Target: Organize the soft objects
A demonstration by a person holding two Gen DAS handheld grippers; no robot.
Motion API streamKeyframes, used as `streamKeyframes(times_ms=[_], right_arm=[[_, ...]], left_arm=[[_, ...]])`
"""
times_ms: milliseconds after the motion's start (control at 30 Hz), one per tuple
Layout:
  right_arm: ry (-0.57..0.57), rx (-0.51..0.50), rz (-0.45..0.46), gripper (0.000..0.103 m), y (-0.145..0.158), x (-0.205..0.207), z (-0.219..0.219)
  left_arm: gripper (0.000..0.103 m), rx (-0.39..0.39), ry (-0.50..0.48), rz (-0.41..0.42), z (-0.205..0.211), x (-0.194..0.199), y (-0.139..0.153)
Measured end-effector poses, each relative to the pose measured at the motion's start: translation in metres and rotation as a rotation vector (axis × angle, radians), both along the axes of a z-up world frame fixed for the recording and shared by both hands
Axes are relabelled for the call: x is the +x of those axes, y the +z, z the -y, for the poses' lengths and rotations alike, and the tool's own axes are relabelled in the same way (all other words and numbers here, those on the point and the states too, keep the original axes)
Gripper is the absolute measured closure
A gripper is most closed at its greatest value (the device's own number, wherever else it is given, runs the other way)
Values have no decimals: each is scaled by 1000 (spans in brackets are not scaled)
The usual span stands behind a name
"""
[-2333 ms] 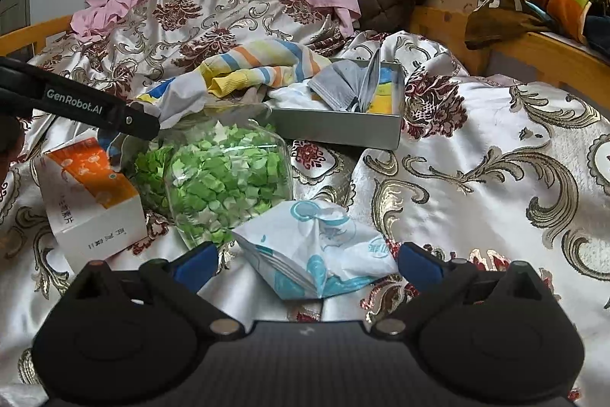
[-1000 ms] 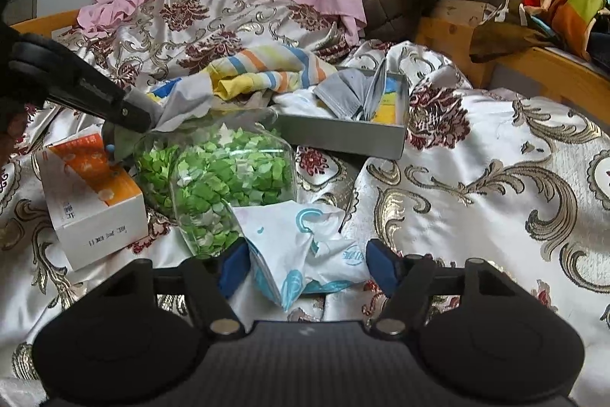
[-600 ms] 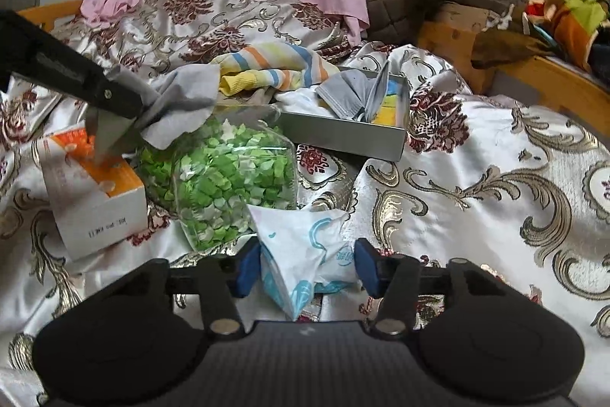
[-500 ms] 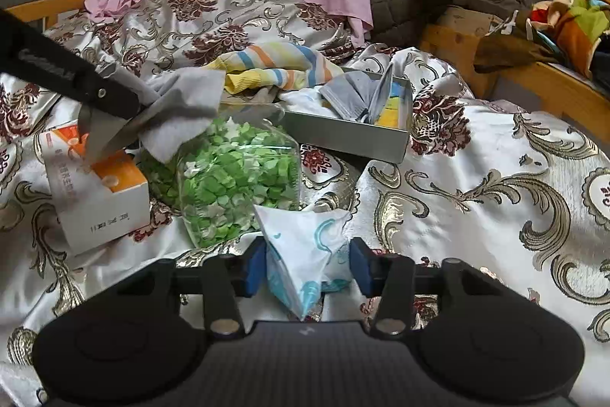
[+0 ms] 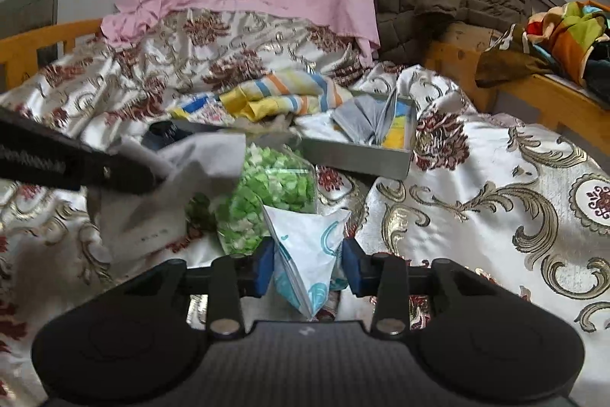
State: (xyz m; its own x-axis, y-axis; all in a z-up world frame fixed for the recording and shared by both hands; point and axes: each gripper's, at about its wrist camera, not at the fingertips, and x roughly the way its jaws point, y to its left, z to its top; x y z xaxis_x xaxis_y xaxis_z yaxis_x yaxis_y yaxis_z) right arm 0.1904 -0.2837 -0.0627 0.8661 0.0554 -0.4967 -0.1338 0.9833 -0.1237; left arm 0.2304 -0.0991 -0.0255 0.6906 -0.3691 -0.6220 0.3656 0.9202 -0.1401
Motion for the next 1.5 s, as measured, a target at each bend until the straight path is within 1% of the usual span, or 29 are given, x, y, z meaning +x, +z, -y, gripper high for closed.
streamKeyframes(times_ms=[267, 433, 533, 633, 800, 933, 1067, 1233, 1367, 1500], right_arm=[[77, 56, 71, 61, 17, -19, -7], [80, 89, 106, 61, 26, -33, -7], [85, 112, 137, 61, 33, -38, -7], [96, 127, 161, 61, 37, -38, -6], [96, 169, 165, 61, 45, -29, -4], [102, 149, 206, 61, 60, -16, -1], [94, 116, 244, 61, 78, 12, 8], [81, 115, 229, 61, 94, 75, 32], [63, 109, 210, 61, 99, 132, 52], [42, 111, 180, 61, 94, 190, 67]], left_arm=[[103, -20, -9, 5, -1, -18, 13], [103, -35, -6, -4, -6, -20, 24], [103, -33, -11, 20, -6, -19, 34], [103, -47, -12, 35, -6, -14, 44], [103, -72, -16, 53, 0, -1, 57], [103, -78, -22, 89, 8, 19, 68], [103, -64, -21, 130, 22, 53, 76], [103, -86, -8, 168, 44, 111, 77], [103, -106, 18, 185, 61, 169, 68], [103, -112, 48, 192, 74, 221, 56]])
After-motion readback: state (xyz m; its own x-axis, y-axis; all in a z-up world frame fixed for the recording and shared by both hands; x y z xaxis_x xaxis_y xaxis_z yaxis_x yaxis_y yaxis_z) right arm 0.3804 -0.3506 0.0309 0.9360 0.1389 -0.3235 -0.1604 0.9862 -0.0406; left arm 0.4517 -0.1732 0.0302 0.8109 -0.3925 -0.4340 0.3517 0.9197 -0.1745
